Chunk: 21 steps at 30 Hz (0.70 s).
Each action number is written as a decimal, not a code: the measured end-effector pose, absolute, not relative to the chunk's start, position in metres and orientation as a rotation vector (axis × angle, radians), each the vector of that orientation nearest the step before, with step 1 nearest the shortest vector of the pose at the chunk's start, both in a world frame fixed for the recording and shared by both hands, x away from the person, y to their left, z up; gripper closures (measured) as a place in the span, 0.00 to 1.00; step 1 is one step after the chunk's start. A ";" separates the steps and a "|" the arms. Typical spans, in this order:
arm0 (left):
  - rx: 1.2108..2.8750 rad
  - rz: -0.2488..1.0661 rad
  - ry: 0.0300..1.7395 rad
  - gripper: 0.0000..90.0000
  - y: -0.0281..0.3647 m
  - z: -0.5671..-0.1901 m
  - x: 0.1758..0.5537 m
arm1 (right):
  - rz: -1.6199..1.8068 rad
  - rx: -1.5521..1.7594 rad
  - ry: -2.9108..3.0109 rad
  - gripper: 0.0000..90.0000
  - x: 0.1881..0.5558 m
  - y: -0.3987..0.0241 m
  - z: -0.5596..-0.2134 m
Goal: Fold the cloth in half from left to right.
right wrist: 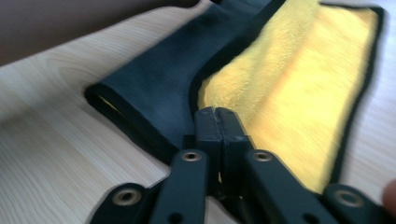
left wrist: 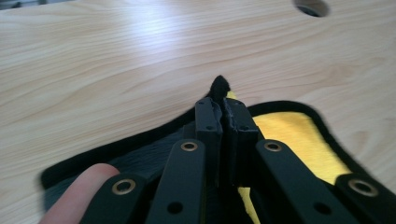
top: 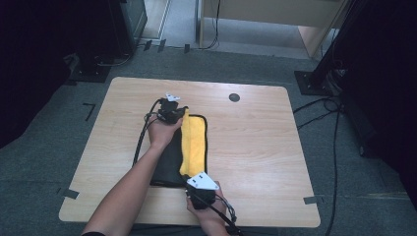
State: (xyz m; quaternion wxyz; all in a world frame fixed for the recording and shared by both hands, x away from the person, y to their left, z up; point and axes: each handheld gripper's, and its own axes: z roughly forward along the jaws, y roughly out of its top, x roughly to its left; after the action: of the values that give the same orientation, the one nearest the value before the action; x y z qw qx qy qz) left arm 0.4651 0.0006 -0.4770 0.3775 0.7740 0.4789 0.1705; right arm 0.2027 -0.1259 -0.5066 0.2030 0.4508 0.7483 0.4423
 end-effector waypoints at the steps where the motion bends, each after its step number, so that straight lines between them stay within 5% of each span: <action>1: 1.977 0.423 1.211 0.96 -0.005 -0.478 0.465 | 1.237 1.280 2.078 1.00 0.201 -0.131 -0.508; 4: 1.965 0.308 1.159 0.91 -0.018 -0.481 0.464 | 1.221 1.326 2.059 1.00 0.197 -0.142 -0.511; 6: 1.958 0.287 1.128 0.75 -0.021 -0.481 0.462 | 1.205 1.341 2.047 0.97 0.196 -0.146 -0.514; 9: 1.906 0.257 1.141 0.66 -0.011 -0.477 0.461 | 1.200 1.355 2.028 0.88 0.196 -0.152 -0.514; 21: 1.840 0.290 1.190 0.63 0.064 -0.482 0.414 | 1.201 1.294 1.978 0.82 0.204 -0.174 -0.507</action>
State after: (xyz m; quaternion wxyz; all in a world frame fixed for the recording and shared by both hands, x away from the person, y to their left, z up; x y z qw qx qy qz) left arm 0.4143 0.0638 -0.4820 0.4491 0.7438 0.4809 0.1172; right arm 0.2038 -0.1740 -0.5066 0.2427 0.4735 0.7237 0.4394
